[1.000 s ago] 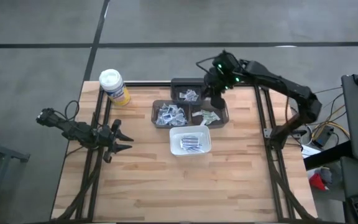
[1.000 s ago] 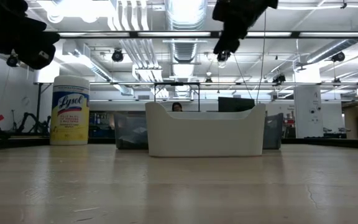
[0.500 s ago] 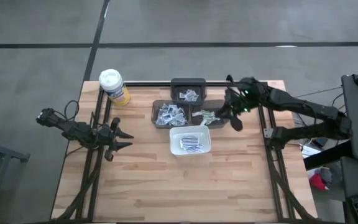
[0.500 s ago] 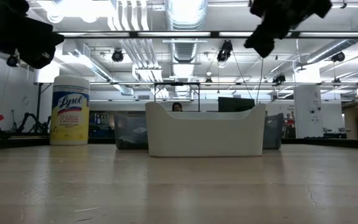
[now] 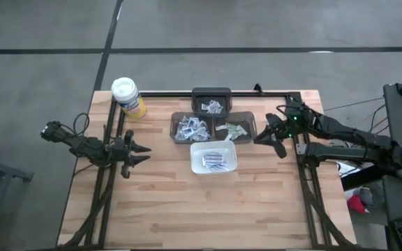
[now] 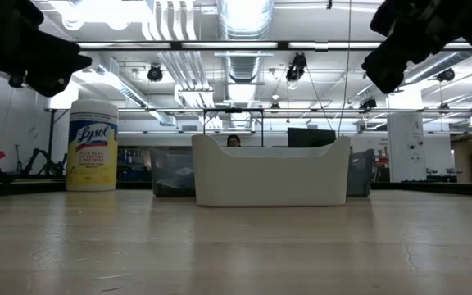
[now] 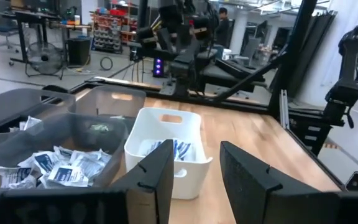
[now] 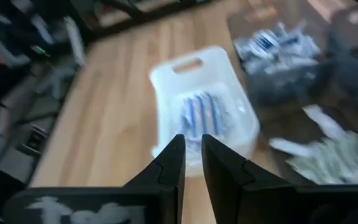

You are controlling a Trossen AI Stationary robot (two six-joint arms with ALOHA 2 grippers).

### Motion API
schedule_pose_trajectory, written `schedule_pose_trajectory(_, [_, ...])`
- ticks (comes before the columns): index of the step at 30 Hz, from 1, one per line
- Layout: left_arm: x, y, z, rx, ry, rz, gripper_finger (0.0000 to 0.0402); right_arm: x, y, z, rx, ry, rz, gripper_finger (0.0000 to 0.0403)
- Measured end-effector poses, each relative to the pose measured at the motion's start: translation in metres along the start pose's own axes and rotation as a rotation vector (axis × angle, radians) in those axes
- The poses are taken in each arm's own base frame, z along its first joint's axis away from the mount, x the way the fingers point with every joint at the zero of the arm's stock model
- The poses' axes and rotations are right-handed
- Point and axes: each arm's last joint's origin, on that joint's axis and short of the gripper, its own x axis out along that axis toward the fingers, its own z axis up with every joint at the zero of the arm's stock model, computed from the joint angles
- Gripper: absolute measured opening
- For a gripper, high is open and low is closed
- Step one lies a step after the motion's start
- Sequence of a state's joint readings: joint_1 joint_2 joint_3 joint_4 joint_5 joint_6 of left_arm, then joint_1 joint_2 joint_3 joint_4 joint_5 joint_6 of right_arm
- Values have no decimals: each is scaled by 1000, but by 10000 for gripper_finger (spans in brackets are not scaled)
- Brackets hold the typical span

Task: Pick & Place First Aid Supplies
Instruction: Return to Home Position

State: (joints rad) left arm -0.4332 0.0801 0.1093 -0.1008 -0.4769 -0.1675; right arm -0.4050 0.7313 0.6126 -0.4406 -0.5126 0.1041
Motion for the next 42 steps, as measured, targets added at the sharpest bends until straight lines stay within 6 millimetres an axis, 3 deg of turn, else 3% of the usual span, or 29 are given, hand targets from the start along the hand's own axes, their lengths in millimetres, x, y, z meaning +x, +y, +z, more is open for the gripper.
schedule_pose_trajectory(8, [0,0,0,-5,-4,4,126,7,-5,-24,38,-189,90,52])
schedule_pose_trajectory(14, [0,0,0,-7,-5,13,126,8,-10,-41,102,-235,7,52])
schedule_pose_trajectory(26, [0,1,0,-6,-8,26,126,-16,1,-56,44,-399,45,52])
schedule_pose_trajectory(42, [0,-1,8,-11,-78,-16,126,-21,0,-89,11,-532,74,52])
